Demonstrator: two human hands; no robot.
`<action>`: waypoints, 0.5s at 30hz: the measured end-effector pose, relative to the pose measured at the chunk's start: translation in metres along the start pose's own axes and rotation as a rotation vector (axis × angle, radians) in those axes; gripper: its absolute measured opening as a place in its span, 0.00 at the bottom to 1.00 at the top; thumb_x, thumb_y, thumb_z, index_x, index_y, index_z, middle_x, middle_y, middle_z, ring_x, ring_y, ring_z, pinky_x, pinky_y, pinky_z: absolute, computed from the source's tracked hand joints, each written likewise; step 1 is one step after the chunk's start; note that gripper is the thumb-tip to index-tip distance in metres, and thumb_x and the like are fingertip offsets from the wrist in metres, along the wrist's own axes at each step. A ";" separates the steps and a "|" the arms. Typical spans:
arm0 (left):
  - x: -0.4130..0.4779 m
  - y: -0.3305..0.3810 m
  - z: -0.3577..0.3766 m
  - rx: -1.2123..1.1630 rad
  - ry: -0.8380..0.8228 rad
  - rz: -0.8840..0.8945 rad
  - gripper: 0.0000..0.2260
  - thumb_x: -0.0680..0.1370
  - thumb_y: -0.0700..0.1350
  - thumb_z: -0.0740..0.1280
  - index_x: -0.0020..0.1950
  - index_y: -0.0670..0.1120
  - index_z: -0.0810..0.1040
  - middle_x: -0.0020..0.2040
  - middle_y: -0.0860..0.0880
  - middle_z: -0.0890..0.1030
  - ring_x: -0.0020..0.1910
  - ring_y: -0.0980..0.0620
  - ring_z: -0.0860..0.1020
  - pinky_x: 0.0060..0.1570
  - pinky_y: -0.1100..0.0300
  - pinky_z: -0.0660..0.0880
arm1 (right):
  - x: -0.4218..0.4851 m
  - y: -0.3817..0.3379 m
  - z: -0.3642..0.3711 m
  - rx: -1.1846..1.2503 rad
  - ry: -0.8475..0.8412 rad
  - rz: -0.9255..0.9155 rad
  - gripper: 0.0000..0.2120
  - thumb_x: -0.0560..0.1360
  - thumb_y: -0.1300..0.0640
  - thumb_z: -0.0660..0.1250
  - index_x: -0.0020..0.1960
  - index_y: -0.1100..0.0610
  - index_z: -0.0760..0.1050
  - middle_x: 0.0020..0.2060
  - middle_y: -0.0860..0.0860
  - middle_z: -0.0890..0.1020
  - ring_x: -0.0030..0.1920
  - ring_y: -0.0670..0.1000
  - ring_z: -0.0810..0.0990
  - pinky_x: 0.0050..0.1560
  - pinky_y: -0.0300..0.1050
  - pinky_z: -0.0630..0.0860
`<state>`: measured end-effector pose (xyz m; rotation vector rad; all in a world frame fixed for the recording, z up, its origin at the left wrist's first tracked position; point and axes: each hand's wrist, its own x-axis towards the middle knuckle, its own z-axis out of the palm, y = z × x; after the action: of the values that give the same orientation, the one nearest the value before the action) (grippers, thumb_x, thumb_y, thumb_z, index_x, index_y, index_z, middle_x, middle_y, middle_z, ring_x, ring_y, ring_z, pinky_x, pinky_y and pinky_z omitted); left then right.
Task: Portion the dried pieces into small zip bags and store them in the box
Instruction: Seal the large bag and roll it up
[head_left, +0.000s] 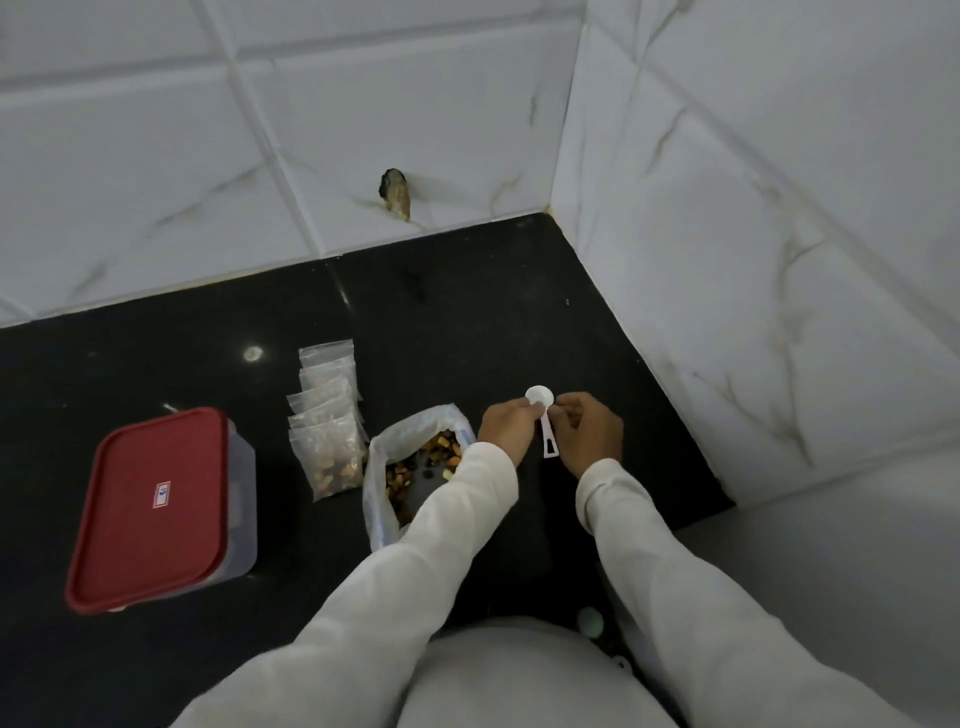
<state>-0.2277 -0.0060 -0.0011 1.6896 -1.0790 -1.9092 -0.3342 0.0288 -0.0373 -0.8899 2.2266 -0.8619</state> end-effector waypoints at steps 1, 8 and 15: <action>-0.011 0.006 -0.009 -0.049 -0.021 0.031 0.08 0.80 0.44 0.66 0.56 0.46 0.82 0.55 0.45 0.83 0.59 0.46 0.80 0.64 0.50 0.75 | -0.004 -0.004 0.001 0.003 0.029 -0.058 0.08 0.77 0.57 0.68 0.55 0.55 0.79 0.50 0.51 0.83 0.51 0.50 0.81 0.54 0.43 0.77; -0.062 0.005 -0.125 0.156 0.337 0.324 0.07 0.82 0.45 0.64 0.53 0.51 0.81 0.48 0.53 0.84 0.49 0.55 0.82 0.51 0.58 0.79 | -0.025 -0.044 0.021 0.065 -0.278 -0.119 0.11 0.80 0.53 0.63 0.61 0.50 0.76 0.52 0.43 0.77 0.53 0.42 0.75 0.54 0.37 0.71; -0.060 -0.061 -0.175 0.414 0.523 0.134 0.06 0.82 0.44 0.62 0.53 0.47 0.79 0.51 0.47 0.80 0.52 0.46 0.78 0.51 0.55 0.71 | -0.030 -0.049 0.049 -0.009 -0.528 -0.040 0.13 0.79 0.49 0.60 0.61 0.49 0.76 0.56 0.49 0.80 0.58 0.49 0.78 0.63 0.53 0.74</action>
<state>-0.0352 0.0238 -0.0042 2.1061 -1.3743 -1.1065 -0.2633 0.0068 -0.0236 -1.0301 1.7591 -0.5517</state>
